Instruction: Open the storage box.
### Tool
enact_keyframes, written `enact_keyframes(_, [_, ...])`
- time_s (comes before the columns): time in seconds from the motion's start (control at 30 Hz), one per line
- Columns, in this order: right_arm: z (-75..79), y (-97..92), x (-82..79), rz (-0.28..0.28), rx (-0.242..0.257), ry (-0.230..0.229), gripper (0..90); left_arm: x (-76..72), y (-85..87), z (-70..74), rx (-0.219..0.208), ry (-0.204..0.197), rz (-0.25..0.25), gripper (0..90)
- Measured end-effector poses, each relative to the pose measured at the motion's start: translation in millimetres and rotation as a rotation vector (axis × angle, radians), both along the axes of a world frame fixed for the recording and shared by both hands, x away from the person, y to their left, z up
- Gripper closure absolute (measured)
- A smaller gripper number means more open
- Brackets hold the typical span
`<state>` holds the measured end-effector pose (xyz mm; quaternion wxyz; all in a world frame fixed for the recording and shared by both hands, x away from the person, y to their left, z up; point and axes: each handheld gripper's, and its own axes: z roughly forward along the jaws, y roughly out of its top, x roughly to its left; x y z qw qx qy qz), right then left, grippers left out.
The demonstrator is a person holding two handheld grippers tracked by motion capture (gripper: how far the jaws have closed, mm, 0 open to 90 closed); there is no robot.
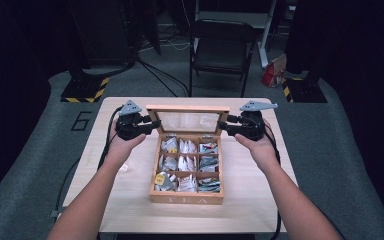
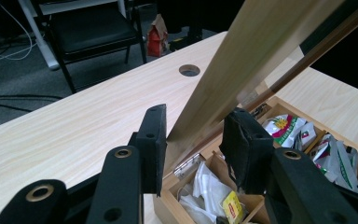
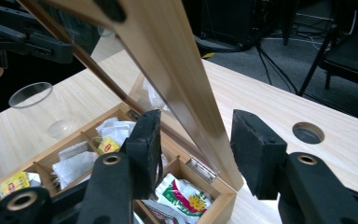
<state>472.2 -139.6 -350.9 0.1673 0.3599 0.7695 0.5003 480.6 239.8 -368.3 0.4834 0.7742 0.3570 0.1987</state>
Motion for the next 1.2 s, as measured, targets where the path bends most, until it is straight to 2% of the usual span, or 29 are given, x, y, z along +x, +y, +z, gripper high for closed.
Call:
enact_keyframes(0.2, [-2.4, 0.1, 3.3, -0.002, -0.006, 0.000, 49.4, 4.1, -0.7, 2.5, 0.013, 0.009, 0.004, 61.7])
enact_keyframes(0.33, [-13.0, 2.8, 10.1, -0.014, -0.008, 0.015, 47.5, 7.5, -1.0, 3.4, 0.009, 0.014, 0.009, 62.1])
enact_keyframes(0.43, [-17.0, 3.9, 12.8, -0.021, -0.009, 0.027, 48.3, 8.7, -1.2, 4.0, 0.010, 0.018, 0.011, 62.3])
enact_keyframes(0.53, [-20.6, 6.1, 17.4, -0.013, -0.031, 0.019, 49.8, 10.9, -1.9, 4.9, 0.009, 0.021, 0.017, 62.5])
enact_keyframes(0.67, [-20.3, 5.4, 21.6, -0.004, -0.035, 0.010, 51.7, 12.2, -1.3, 4.9, 0.004, 0.025, 0.015, 62.5])
enact_keyframes(0.87, [-24.5, 6.4, 27.0, -0.018, -0.032, 0.042, 54.0, 15.0, -2.0, 6.1, 0.008, 0.029, 0.017, 62.6])
enact_keyframes(0.93, [-24.7, 6.2, 27.9, -0.023, -0.027, 0.045, 55.1, 15.8, -2.2, 7.5, 0.021, 0.033, 0.016, 62.9])
enact_keyframes(1.2, [-25.4, 7.3, 32.5, -0.029, -0.040, 0.051, 56.6, 16.9, -2.4, 7.3, 0.015, 0.035, 0.021, 63.0])
